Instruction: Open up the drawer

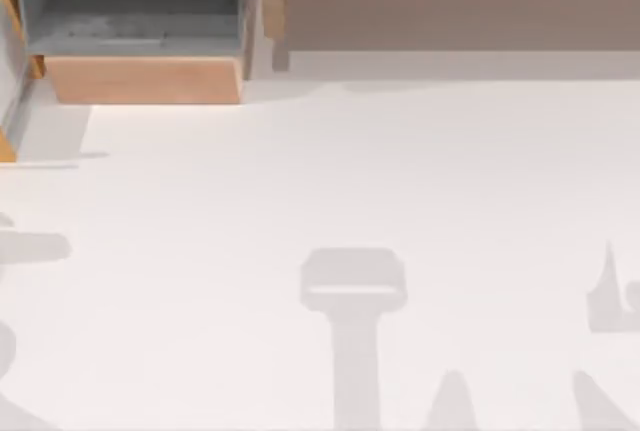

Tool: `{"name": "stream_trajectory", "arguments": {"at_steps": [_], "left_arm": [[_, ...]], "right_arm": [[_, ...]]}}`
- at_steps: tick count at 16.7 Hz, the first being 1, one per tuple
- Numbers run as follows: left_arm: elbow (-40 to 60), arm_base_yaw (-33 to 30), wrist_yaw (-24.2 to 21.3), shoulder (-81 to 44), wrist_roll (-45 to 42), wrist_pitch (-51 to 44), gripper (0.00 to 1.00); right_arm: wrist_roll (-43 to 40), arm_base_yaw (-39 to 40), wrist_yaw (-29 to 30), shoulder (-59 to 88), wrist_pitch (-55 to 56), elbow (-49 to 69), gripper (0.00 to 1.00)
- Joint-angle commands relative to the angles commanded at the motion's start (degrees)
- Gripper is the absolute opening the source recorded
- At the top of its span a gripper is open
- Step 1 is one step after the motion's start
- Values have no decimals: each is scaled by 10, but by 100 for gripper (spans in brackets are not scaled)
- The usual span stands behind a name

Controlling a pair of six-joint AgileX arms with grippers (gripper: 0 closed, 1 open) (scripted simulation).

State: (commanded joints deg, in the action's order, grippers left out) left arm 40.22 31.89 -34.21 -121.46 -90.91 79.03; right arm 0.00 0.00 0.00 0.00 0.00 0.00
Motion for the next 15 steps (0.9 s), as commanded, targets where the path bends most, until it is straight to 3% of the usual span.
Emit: {"name": "stream_trajectory", "arguments": {"at_steps": [5, 12, 15], "left_arm": [[-2, 1, -2, 0, -1, 3, 0], [-113, 65, -66, 43, -4, 64, 0], [-123, 73, -73, 48, -5, 72, 0]], "right_arm": [[0, 0, 0, 0, 0, 0, 100], [0, 0, 0, 0, 0, 0, 100], [0, 0, 0, 0, 0, 0, 100]]}}
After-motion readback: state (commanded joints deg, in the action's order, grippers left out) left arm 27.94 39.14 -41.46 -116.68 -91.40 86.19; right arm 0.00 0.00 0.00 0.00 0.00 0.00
